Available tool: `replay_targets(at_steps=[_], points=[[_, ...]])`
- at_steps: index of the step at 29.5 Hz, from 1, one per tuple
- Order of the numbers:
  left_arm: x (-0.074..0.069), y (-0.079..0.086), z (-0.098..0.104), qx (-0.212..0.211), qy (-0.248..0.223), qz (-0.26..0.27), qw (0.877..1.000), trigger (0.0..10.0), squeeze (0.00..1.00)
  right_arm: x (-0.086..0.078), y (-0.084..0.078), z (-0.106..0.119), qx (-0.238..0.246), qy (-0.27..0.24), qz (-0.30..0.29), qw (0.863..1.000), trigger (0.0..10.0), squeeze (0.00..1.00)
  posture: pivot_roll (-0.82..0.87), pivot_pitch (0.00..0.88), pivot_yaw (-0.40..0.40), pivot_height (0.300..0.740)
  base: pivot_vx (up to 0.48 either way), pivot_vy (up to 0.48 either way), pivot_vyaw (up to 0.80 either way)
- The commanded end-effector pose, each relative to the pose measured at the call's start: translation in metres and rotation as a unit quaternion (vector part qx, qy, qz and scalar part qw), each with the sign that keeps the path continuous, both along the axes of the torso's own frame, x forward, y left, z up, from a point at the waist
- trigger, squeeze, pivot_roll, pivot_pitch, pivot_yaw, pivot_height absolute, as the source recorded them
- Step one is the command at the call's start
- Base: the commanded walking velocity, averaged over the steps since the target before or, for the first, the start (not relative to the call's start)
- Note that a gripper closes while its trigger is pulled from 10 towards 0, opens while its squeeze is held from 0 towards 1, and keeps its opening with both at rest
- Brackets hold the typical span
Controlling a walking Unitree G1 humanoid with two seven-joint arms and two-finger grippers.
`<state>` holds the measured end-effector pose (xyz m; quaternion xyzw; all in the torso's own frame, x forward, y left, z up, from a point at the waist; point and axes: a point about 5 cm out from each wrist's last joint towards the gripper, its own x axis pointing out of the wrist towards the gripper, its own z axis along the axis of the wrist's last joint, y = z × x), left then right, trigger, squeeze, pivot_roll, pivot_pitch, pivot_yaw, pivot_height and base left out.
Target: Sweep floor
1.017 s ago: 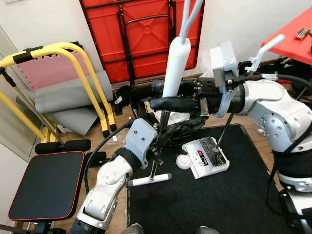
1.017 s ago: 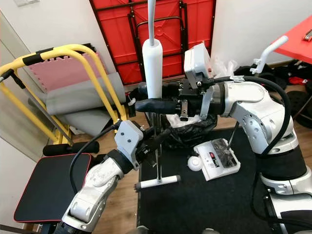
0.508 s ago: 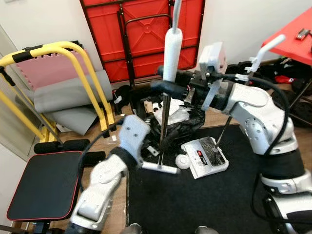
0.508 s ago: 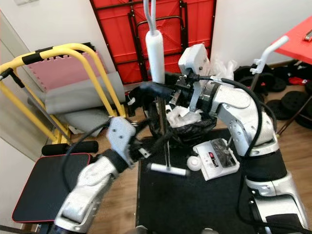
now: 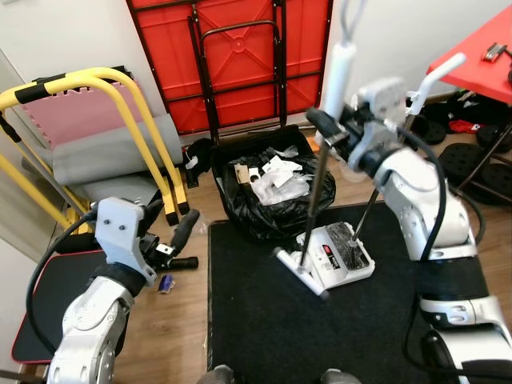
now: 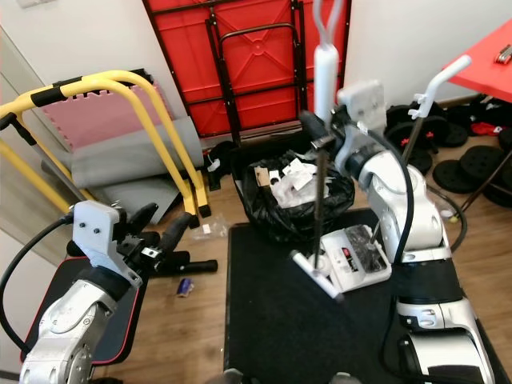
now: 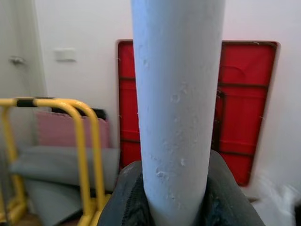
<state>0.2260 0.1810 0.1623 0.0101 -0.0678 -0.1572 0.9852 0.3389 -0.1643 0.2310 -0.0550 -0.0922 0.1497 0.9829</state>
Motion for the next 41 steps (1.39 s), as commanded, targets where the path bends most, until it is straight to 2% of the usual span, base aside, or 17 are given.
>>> replay_targets(at_steps=[1,8,14,15,16,17,24,27,29,33,39,41], points=[[-0.001,0.006,-0.001,-0.024,0.007,0.093,0.995,0.0,0.00,-0.001,0.001,0.005,0.001,-0.028,-0.021,0.999,10.0,0.00,-0.17,0.090,0.012,0.740,0.000,0.000,0.00],[-0.007,0.000,-0.009,-0.042,0.032,0.108,0.993,0.0,0.00,-0.001,0.002,0.003,0.025,-0.031,-0.044,0.998,10.0,0.00,-0.18,0.094,0.002,0.740,0.000,0.000,0.00],[-0.011,0.000,-0.016,-0.038,0.046,0.128,0.990,0.0,0.00,-0.006,0.005,0.004,0.044,-0.038,-0.051,0.997,10.0,0.00,-0.17,0.093,0.002,0.740,0.000,0.000,0.00],[-0.012,-0.001,-0.015,-0.028,0.045,0.128,0.990,2.2,0.00,-0.005,0.005,0.004,0.045,-0.041,-0.055,0.997,10.0,0.00,-0.17,0.091,0.004,0.740,0.000,0.000,0.00],[-0.012,-0.001,-0.015,-0.028,0.045,0.128,0.990,2.2,0.00,-0.005,0.005,0.004,0.045,-0.041,-0.055,0.997,10.0,0.00,-0.17,0.091,0.004,0.740,0.000,0.000,0.00],[-0.012,-0.001,-0.015,-0.018,0.047,0.127,0.991,10.0,0.00,-0.004,0.004,0.005,0.047,-0.044,-0.059,0.996,10.0,0.00,-0.17,0.091,0.004,0.740,0.000,0.000,0.00],[-0.015,-0.003,-0.016,-0.019,0.056,0.121,0.991,10.0,0.00,-0.002,0.001,0.009,0.051,-0.052,-0.068,0.995,10.0,0.00,-0.16,0.091,0.007,0.740,0.000,0.000,0.00],[-0.025,-0.006,-0.023,-0.039,0.074,0.120,0.989,10.0,0.00,0.003,-0.003,0.015,0.070,-0.064,-0.070,0.993,10.0,0.00,-0.16,0.091,0.021,0.740,0.000,0.000,0.00],[-0.027,-0.007,-0.024,-0.042,0.076,0.122,0.989,10.0,0.00,0.004,-0.003,0.016,0.069,-0.068,-0.071,0.993,10.0,0.00,-0.16,0.091,0.021,0.740,0.000,0.000,0.00],[-0.024,-0.016,-0.025,-0.042,0.068,0.085,0.993,10.0,0.00,0.012,-0.011,0.018,0.099,-0.057,-0.061,0.992,10.0,0.00,-0.15,0.089,0.018,0.740,0.000,0.000,0.00],[-0.023,-0.018,-0.026,-0.034,0.069,0.074,0.994,10.0,0.00,0.009,-0.006,0.019,0.116,-0.054,-0.032,0.991,10.0,0.00,-0.16,0.099,0.023,0.740,0.266,0.000,-0.77],[-0.024,-0.019,-0.025,-0.033,0.070,0.072,0.994,10.0,0.00,0.001,0.003,0.017,0.110,-0.046,0.009,0.993,10.0,0.00,-0.16,0.106,0.021,0.740,0.296,0.000,0.00]])
